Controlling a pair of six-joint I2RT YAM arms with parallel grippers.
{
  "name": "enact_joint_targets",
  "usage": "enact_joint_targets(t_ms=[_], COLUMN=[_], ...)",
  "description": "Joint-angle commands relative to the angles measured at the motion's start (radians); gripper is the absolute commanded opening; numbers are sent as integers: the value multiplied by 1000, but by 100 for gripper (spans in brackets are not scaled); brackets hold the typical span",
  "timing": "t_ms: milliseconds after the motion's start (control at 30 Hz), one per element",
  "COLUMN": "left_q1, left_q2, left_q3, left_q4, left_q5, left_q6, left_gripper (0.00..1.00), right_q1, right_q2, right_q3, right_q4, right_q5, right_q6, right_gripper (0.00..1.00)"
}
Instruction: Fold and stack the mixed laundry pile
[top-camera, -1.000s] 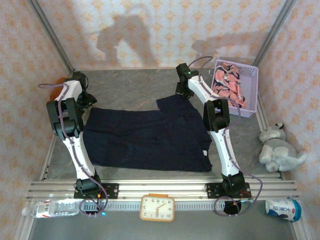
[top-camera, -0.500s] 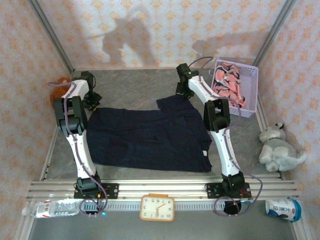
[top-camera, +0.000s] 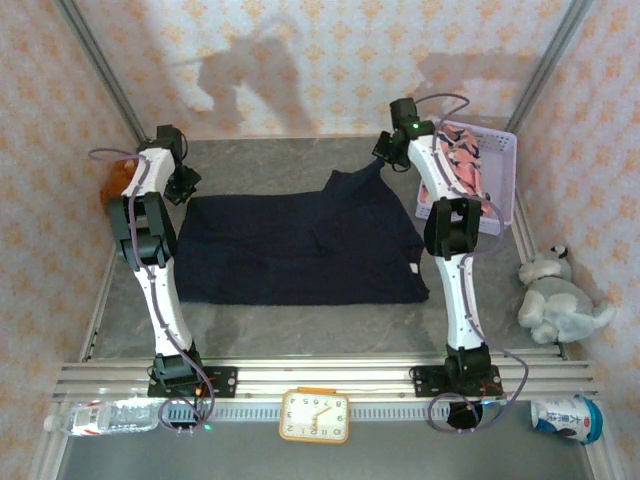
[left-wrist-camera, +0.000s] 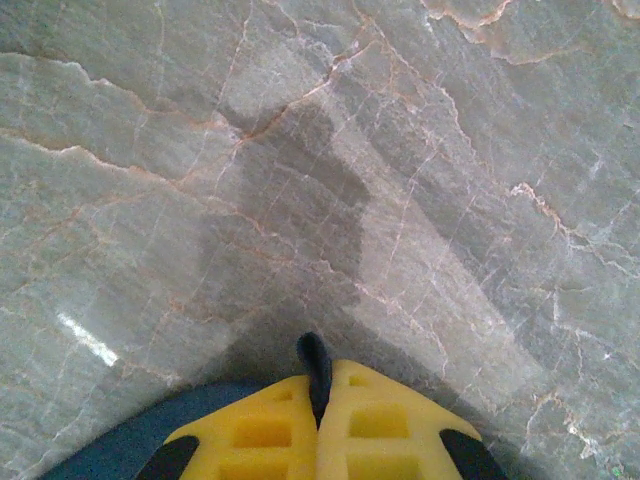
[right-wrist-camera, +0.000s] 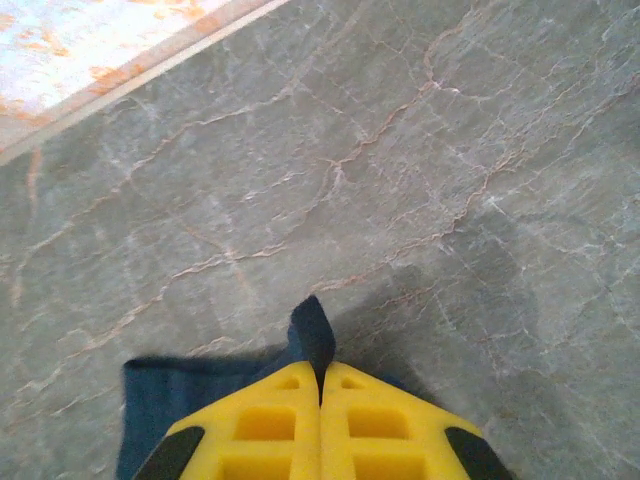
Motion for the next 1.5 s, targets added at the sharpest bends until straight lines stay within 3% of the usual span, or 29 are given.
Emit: enact_joint_targets(t_ms=[0, 400, 833, 867, 900, 933, 967, 1033, 1200, 1467], left_q1=[6, 41, 102, 101, 102, 102, 102, 100, 52, -233], left_q2=[-116, -388, -562, -568, -575, -582, -593, -626, -757, -901], left_q3=[-53, -414, -696, -711, -724, -735, -748, -776, -884, -1057], left_q4=[-22, 80, 111, 109, 105, 100, 101, 111, 156, 241], left_q5=[-9, -29, -93, -95, -97, -97, -90, -58, 24, 26], left_q6=[7, 49, 82, 81, 74, 63, 57, 37, -38, -260], left_gripper=[0, 0, 1, 15, 48, 66, 73, 76, 76, 76], right_q1=[23, 81, 167, 166, 167, 167, 166, 166, 167, 258], right_q2=[-161, -679, -1130, -1154, -1176, -1190, -1203, -1204, -1136, -923], right_q3=[-86, -756, -1327, -1366, -1404, -1433, -1458, -1474, -1461, -1341], right_q4=[6, 62, 20, 21, 28, 37, 42, 38, 95, 249], right_q5=[-50, 23, 7, 2, -12, -20, -11, 27, 13, -37], right_q6=[-9, -88, 38, 50, 58, 62, 65, 44, -14, -62], right_gripper=[0, 0, 0, 5, 22, 39, 57, 63, 58, 50])
